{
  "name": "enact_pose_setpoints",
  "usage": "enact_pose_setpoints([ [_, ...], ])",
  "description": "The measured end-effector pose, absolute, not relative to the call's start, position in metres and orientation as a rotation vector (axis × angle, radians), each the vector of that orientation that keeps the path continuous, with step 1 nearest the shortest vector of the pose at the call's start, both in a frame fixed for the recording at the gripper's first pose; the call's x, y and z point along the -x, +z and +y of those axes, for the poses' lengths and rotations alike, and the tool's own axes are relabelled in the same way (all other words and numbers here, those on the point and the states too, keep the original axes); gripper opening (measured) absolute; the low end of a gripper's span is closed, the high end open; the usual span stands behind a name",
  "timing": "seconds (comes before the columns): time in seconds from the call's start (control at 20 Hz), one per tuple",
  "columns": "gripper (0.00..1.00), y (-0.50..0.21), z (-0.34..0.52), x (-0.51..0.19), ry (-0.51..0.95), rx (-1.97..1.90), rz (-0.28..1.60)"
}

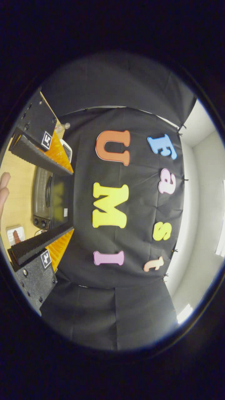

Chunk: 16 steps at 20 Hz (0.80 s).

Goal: Open the toaster oven, put the food inside, and close the toaster oven door.

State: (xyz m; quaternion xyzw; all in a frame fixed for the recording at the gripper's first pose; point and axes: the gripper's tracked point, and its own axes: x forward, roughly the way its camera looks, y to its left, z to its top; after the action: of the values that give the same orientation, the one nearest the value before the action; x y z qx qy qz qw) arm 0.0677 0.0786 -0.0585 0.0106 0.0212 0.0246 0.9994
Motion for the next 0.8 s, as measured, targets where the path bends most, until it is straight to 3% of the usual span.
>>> enact_pose_setpoints([
  [0.8,1.0,-0.237,0.106,-0.28,0.019,0.067,0.364],
])
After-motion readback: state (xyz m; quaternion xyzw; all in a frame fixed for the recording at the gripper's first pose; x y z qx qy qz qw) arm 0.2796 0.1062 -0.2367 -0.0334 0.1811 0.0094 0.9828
